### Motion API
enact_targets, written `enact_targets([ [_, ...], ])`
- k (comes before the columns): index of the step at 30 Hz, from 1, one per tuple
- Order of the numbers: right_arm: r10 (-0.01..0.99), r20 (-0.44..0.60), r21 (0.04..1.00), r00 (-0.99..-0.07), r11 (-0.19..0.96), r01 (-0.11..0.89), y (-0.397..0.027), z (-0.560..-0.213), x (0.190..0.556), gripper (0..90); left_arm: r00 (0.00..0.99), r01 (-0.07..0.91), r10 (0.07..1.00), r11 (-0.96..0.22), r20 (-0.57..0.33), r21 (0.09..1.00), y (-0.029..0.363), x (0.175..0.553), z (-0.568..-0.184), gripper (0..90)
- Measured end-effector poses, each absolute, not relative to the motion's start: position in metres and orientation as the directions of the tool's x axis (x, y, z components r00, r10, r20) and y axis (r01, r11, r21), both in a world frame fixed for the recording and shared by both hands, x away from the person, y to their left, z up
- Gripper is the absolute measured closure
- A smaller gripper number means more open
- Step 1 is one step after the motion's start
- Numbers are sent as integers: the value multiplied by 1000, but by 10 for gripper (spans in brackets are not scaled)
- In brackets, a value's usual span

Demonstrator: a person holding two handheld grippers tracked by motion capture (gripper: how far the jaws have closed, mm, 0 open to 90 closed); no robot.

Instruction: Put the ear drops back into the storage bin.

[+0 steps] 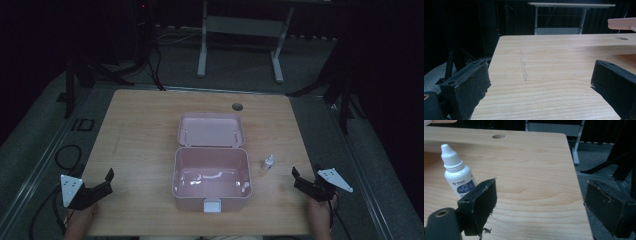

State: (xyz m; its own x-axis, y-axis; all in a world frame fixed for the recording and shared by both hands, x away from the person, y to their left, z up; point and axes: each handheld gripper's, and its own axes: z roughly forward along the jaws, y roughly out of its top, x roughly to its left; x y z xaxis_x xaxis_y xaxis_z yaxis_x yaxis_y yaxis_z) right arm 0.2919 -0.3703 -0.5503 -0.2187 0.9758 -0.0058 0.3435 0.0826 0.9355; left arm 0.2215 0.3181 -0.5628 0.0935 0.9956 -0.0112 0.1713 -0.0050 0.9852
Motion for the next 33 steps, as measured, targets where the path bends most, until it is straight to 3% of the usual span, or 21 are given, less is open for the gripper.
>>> enact_targets([
  [9,977,28,943,-212,44,329,-369,-542,298,106,91,173,996,-10,-6,985,317,222,-563,20],
  [15,956,10,917,-295,109,383,-364,-536,305,106,95,173,995,-7,-10,985,318,222,-563,20],
  [23,950,-15,892,-312,154,425,-361,-533,310,106,96,173,995,-7,-10,985,318,222,-563,20],
  [28,934,-32,844,-357,217,491,-359,-525,316,130,97,173,995,-6,-11,985,318,222,-563,20],
  [33,918,-5,705,-396,284,650,-354,-520,322,125,98,173,995,-8,-9,985,318,222,-563,20],
])
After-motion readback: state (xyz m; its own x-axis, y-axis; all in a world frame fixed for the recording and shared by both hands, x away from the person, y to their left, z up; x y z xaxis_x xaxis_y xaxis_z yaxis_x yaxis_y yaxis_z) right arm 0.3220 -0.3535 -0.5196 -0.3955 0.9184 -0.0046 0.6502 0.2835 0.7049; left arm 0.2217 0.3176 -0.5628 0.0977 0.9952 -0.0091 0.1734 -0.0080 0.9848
